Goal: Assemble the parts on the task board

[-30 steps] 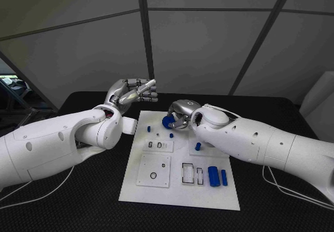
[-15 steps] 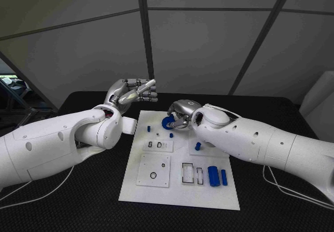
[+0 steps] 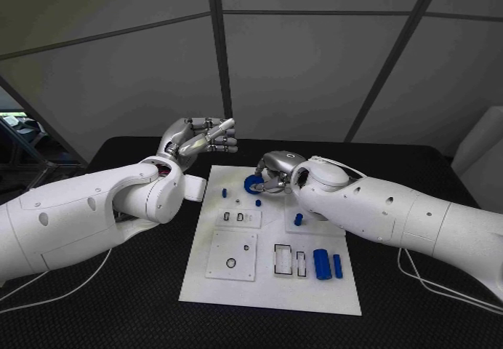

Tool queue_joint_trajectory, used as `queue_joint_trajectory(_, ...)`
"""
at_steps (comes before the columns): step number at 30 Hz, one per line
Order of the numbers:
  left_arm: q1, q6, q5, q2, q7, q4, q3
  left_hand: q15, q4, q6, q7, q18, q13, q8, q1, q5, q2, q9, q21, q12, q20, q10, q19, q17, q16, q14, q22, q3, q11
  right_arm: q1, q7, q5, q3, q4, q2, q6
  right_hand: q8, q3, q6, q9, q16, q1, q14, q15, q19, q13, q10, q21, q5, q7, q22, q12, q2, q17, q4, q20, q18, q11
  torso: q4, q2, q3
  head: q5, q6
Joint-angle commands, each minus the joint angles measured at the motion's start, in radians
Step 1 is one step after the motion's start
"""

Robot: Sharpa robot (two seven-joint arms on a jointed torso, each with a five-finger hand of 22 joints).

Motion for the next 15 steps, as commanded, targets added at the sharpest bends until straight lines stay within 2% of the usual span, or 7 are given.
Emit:
queue_joint_trajectory(1,0.001,0.011,-0.004,0.000,0.004,0.000,0.000,0.003,0.001,-0.007,0.013,0.003,-0.001,-0.003,-0.001,-0.001,0.013,-0.001,-0.005,-0.005,0.008,-0.007,-0.002,0.002,-0.005,-0.007,-0.001,-0.006,0.001,0.002,0.007,0.018,0.000,-0.001,0.000,0.039,0.002,-0.001,0.006,0.000,0.001,-0.015,0.082,0.007,0.004,0.062,0.006,0.002,0.008,0.000,0.004,0.009,0.002,0.156,0.007,0.007,-0.005,0.000,0.0004,0.000,-0.0003,0.000,-0.001)
queue_joint_trajectory(7,0.001,0.011,-0.004,0.000,0.004,0.000,0.000,0.003,0.001,-0.007,0.014,0.003,-0.001,-0.004,0.000,-0.001,0.015,-0.001,-0.005,-0.006,0.008,-0.007,-0.001,0.002,-0.006,-0.006,-0.002,-0.006,0.001,0.002,0.003,0.020,0.000,-0.006,0.001,0.063,-0.008,0.002,-0.006,-0.003,0.003,-0.007,0.083,0.008,0.007,0.066,0.008,0.004,0.022,0.001,0.009,0.012,0.001,0.162,0.000,0.007,-0.006,0.001,0.0000,0.000,0.0001,-0.001,-0.004)
queue_joint_trajectory(15,0.001,0.010,-0.004,0.000,0.004,-0.002,0.000,0.003,0.001,-0.007,0.014,0.003,-0.001,-0.004,0.000,-0.001,0.015,-0.001,-0.005,-0.006,0.008,-0.007,-0.001,0.002,-0.006,-0.006,-0.002,-0.006,0.001,0.002,-0.005,0.021,0.000,-0.007,-0.002,0.066,-0.011,0.006,-0.007,-0.004,0.004,0.002,0.084,0.008,0.009,0.066,0.008,0.006,0.027,0.002,0.012,0.012,0.001,0.163,-0.007,0.007,-0.007,0.001,-0.0002,-0.001,-0.0002,0.003,-0.003)
